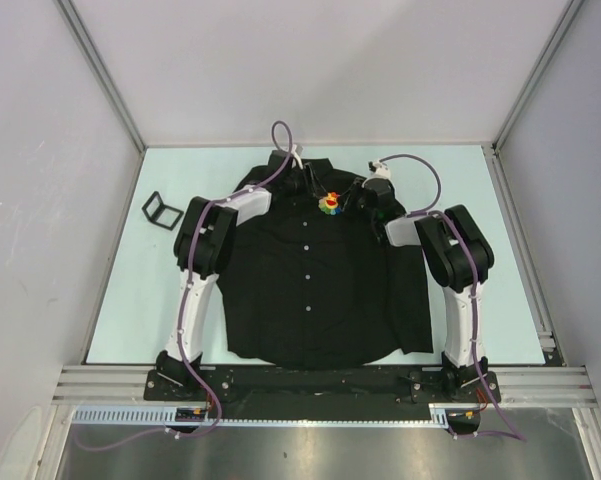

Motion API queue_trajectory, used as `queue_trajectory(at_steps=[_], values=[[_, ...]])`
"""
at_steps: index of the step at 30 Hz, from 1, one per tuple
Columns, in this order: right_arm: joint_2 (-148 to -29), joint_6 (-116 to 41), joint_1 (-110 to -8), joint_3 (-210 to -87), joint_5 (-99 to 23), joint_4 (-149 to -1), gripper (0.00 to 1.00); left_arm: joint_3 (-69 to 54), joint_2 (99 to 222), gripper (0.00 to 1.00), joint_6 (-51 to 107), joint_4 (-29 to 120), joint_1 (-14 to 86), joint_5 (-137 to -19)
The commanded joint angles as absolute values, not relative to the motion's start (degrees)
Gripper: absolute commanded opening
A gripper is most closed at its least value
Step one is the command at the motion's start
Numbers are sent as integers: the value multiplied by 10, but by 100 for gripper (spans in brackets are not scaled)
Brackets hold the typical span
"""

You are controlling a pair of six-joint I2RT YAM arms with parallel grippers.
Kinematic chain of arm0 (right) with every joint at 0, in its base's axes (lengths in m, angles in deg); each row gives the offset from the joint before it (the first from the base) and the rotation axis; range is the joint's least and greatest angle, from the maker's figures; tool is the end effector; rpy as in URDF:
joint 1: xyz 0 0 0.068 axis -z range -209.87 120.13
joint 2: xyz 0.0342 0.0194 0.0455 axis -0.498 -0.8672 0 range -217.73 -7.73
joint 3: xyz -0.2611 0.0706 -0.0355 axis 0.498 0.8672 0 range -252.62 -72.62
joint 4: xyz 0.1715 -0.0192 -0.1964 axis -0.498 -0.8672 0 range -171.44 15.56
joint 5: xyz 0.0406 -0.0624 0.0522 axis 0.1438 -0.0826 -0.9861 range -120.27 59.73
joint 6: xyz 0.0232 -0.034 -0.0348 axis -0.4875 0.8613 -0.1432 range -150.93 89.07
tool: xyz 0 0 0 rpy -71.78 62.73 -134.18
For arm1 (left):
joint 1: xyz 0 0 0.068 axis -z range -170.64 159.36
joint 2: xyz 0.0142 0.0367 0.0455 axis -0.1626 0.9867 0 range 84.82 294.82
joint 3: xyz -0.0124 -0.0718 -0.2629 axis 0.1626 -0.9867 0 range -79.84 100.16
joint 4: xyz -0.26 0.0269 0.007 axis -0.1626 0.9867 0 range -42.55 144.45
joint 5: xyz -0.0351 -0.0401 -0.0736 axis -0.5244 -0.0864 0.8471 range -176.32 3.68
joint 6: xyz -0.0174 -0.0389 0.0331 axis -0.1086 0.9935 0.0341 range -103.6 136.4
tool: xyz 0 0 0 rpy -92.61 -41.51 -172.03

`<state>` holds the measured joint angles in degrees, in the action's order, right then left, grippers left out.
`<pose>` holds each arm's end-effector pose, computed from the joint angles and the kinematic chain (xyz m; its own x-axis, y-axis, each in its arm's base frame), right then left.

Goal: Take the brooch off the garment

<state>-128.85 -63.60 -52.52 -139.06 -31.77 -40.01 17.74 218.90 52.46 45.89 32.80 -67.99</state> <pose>0.4148 0.1741 0.1363 -0.4889 0.3806 -0.7849 -0.1707 0.8407 0.5140 0.4769 -0.2189 0.1437 -0.7863 -0.2679 -0.5567 0.1873 0.7553 -0.6280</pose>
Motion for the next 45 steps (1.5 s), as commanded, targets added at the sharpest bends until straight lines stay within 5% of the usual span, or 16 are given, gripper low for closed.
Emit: queue_trajectory(at_steps=[1,10,18,25,30,40,45], values=[[-1295,-643,-523,-1414,-303,-380,22,236,2221,49,536,470,326,-658],[-1305,-639,-529,-1428,-304,-391,23,232,2224,42,543,469,326,-650],[-1296,-608,-530,-1434,-310,-418,27,184,2192,20,555,411,327,-635],[-1252,-504,-543,-1437,-309,-471,47,144,2157,1,556,376,332,-639],[-1239,-446,-560,-1437,-262,-495,55,141,2149,0,563,369,334,-641],[-1253,-385,-597,-1450,-234,-487,41,128,2131,0,571,349,337,-643],[-1264,-373,-602,-1465,-233,-504,52,119,2123,0,575,344,338,-642]])
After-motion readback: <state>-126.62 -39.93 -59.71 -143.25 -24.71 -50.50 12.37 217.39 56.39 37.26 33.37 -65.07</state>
